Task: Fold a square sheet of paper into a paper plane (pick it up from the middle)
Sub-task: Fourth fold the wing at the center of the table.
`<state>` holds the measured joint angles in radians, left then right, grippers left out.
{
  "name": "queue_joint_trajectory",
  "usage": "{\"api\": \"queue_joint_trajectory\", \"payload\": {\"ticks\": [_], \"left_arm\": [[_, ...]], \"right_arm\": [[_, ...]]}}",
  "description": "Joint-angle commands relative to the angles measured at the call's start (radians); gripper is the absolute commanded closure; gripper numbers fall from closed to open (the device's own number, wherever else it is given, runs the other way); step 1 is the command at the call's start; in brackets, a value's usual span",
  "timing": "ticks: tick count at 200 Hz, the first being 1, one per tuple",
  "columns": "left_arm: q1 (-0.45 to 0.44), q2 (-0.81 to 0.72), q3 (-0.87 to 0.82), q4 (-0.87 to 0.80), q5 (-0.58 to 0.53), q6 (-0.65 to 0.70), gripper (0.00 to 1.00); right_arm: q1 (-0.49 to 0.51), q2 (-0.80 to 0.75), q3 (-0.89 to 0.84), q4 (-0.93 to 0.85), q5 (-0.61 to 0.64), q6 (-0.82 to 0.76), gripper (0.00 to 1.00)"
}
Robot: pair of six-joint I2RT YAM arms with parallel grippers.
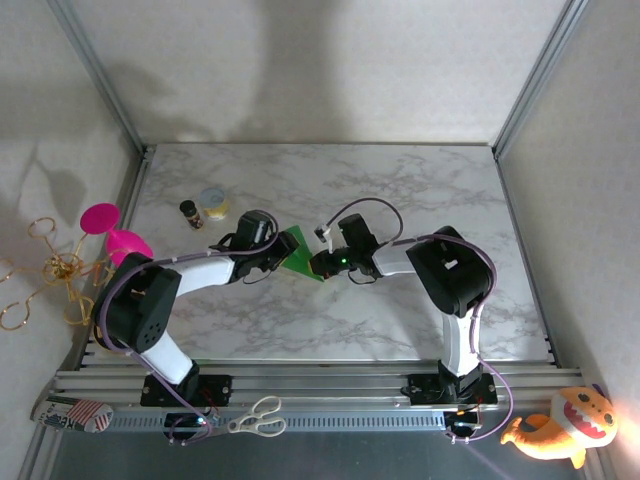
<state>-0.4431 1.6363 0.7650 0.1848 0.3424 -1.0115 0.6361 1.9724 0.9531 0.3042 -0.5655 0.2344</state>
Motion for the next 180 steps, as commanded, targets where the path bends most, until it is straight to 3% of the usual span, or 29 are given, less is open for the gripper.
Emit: {"api": "queue_joint_trajectory", "payload": {"ticks": [1, 49, 87, 180], "left_arm": [[0.009, -0.020, -0.039, 0.108, 0.021, 0.020, 0.60], [0.021, 0.024, -0.100, 0.343, 0.107, 0.019, 0.77], [0.030, 0.090, -0.126, 0.489, 0.162, 0.004, 0.85], [0.034, 0.200, -0.129, 0.598, 0.196, -0.025, 0.90]], "right_arm": [[-0.005, 0.050, 0.018, -0.072, -0.035, 0.047, 0.93], [-0.023, 0.078, 0.032, -0.082, -0.091, 0.091, 0.92], [-0.026, 0.088, 0.045, -0.103, -0.103, 0.105, 0.92], [-0.028, 0.103, 0.062, -0.144, -0.097, 0.108, 0.85]]}}
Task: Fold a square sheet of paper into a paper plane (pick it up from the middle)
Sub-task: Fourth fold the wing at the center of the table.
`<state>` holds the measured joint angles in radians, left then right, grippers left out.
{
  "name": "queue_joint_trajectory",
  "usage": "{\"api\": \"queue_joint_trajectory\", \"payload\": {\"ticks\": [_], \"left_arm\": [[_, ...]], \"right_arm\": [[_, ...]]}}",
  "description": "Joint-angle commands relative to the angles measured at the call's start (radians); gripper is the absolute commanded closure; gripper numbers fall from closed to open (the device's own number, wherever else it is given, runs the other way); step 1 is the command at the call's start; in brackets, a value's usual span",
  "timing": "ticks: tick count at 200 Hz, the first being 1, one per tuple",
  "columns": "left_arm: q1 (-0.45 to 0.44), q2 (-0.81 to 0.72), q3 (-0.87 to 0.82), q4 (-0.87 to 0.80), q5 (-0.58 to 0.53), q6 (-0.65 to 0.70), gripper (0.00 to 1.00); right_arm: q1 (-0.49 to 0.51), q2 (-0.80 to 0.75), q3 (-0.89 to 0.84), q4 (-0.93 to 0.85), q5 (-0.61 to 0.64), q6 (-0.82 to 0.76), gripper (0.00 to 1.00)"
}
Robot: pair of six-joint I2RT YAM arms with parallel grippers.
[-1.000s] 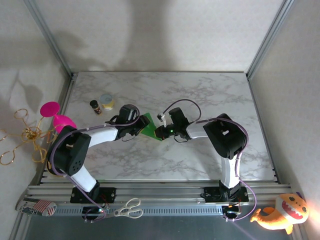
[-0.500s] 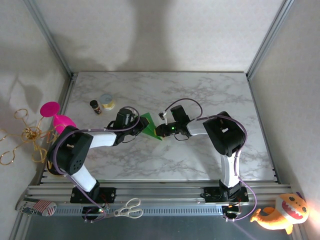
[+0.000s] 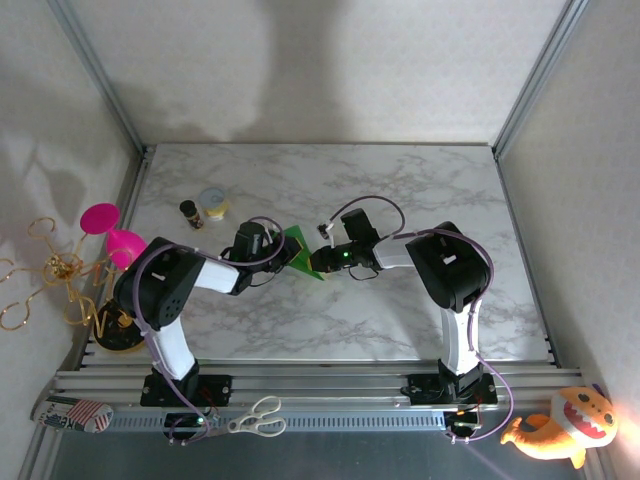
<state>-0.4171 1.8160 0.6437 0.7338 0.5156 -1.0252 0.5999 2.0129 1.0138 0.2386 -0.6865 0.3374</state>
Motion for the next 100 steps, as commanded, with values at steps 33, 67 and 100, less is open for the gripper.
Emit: {"api": "queue_joint_trajectory", "payload": {"ticks": [33, 67, 100], "left_arm": [[0.008, 0.027, -0.005, 0.040, 0.020, -0.012, 0.90], [0.008, 0.036, -0.001, 0.035, 0.017, -0.013, 0.90], [0.008, 0.036, -0.004, 0.037, 0.017, -0.017, 0.90]], "right_arm": [[0.008, 0.069, 0.008, -0.093, 0.026, 0.005, 0.84], [0.008, 0.084, 0.018, -0.120, 0.026, 0.006, 0.85], [0.005, 0.098, 0.028, -0.147, 0.024, 0.014, 0.88]]}}
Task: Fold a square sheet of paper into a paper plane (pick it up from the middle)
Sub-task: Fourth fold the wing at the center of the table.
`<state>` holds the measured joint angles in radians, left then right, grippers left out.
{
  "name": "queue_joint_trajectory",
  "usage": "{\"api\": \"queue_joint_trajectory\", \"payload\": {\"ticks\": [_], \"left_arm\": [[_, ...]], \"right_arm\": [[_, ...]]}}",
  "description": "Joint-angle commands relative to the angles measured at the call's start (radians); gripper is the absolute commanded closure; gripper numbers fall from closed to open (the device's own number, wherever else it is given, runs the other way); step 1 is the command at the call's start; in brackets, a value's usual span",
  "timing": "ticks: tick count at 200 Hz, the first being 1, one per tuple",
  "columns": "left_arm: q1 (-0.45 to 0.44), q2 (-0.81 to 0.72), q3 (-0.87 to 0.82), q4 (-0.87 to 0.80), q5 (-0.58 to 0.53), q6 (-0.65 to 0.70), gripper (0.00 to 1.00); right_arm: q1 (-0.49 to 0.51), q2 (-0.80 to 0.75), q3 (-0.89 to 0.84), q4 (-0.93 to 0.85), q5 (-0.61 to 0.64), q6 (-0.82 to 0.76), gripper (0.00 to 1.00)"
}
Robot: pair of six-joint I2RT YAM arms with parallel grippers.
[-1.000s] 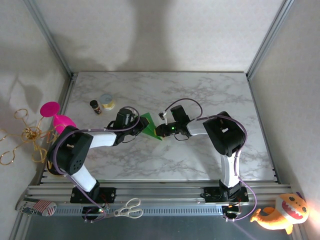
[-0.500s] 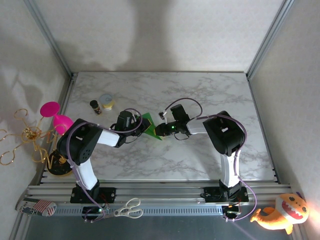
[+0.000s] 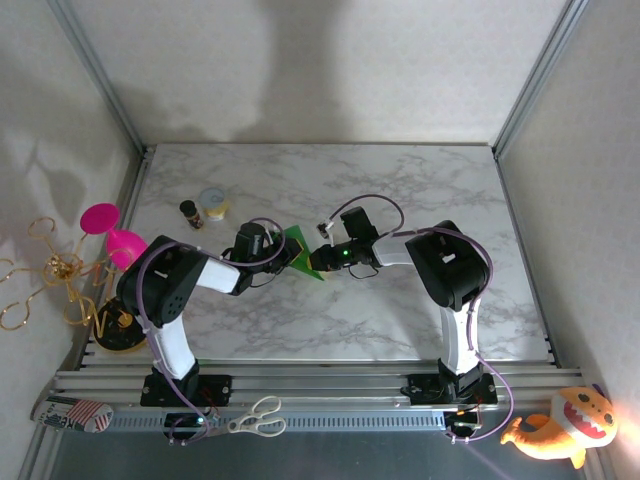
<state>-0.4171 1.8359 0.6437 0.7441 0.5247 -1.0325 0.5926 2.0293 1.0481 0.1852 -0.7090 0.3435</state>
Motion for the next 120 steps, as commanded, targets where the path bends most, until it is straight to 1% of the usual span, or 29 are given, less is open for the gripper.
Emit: {"api": "queue_joint_trajectory", "payload": {"ticks": [1, 68, 120], "left_arm": [[0.008, 0.016, -0.004, 0.027, 0.008, -0.010, 0.90], [0.014, -0.018, -0.029, 0.064, 0.012, -0.015, 0.88], [0.016, 0.029, -0.019, 0.098, 0.023, -0.037, 0.88]], "right_arm": [[0.012, 0.083, -0.006, -0.094, 0.046, 0.008, 0.88], [0.012, 0.104, 0.007, -0.132, 0.060, 0.006, 0.89], [0.013, 0.106, 0.012, -0.142, 0.070, 0.002, 0.88]]}}
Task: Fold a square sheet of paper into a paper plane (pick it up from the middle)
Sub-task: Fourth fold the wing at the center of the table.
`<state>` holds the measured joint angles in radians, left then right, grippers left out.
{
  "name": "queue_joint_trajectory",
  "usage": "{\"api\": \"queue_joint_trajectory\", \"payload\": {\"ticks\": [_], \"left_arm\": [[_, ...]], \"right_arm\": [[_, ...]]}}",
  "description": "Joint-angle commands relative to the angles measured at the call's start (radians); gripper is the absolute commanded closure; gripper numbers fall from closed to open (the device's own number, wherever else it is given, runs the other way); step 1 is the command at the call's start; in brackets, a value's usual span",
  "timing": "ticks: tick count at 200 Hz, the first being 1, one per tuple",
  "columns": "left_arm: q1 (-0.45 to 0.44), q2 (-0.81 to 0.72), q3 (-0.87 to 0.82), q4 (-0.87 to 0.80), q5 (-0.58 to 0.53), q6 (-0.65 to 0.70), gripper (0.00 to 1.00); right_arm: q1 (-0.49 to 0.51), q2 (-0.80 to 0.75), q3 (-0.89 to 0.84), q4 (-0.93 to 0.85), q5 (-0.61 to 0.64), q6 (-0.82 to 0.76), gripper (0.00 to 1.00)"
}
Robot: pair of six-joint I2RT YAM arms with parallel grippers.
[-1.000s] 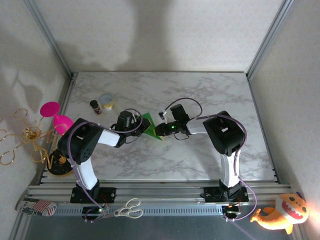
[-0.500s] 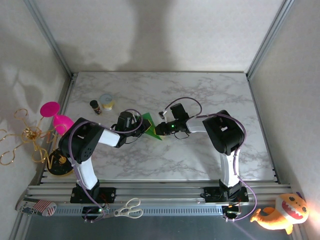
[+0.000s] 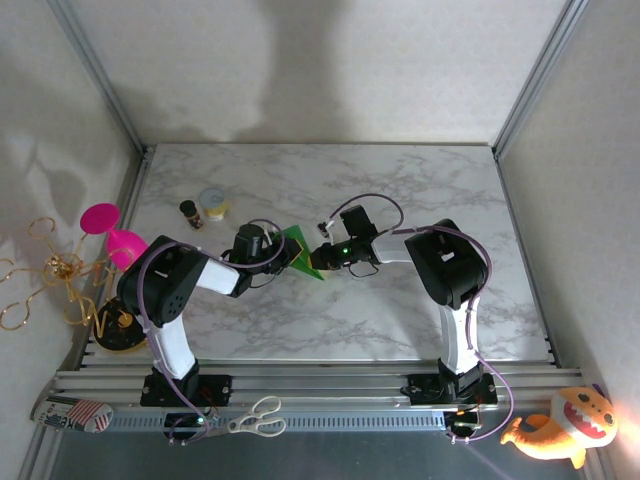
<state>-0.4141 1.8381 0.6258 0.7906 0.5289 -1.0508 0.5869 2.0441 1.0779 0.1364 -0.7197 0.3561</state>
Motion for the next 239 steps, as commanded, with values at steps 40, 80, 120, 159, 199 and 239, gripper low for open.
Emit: {"api": "queue_joint_trajectory", "payload": {"ticks": [40, 80, 120, 159, 199, 239], "left_arm": [[0.012, 0.042, -0.007, 0.047, 0.011, -0.021, 0.89], [0.012, 0.052, -0.009, 0.050, 0.011, -0.018, 0.89], [0.014, 0.059, -0.009, 0.049, 0.010, -0.018, 0.89], [0.014, 0.066, -0.006, 0.063, 0.019, -0.015, 0.87], [0.014, 0.073, -0.003, 0.078, 0.034, -0.014, 0.83], [0.014, 0.075, -0.002, 0.100, 0.049, -0.018, 0.81]], "right_arm": [[0.018, 0.089, -0.009, -0.106, 0.088, -0.015, 0.85], [0.018, 0.079, -0.012, -0.106, 0.082, -0.016, 0.83], [0.018, 0.067, -0.004, -0.109, 0.072, -0.012, 0.82], [0.017, 0.067, -0.005, -0.114, 0.080, -0.012, 0.83], [0.018, 0.084, -0.004, -0.123, 0.093, -0.009, 0.83], [0.017, 0.090, 0.000, -0.138, 0.121, -0.011, 0.83]]}}
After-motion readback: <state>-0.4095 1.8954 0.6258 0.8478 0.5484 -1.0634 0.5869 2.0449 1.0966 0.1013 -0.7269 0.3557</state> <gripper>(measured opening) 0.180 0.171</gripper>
